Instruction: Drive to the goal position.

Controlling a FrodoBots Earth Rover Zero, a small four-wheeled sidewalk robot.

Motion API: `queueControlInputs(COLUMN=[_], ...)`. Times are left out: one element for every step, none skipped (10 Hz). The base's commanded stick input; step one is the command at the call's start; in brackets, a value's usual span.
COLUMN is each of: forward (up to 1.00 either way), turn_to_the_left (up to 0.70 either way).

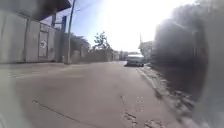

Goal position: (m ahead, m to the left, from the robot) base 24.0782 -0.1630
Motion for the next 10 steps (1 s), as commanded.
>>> queueControlInputs(forward=[1.00,1.00,1.00,1.00,1.00,1.00,1.00,1.00,1.00,1.00], turn_to_the_left=[-0.03,-0.21,-0.33,-0.34,-0.34,-0.21,0.00,0.00,0.00,0.00])
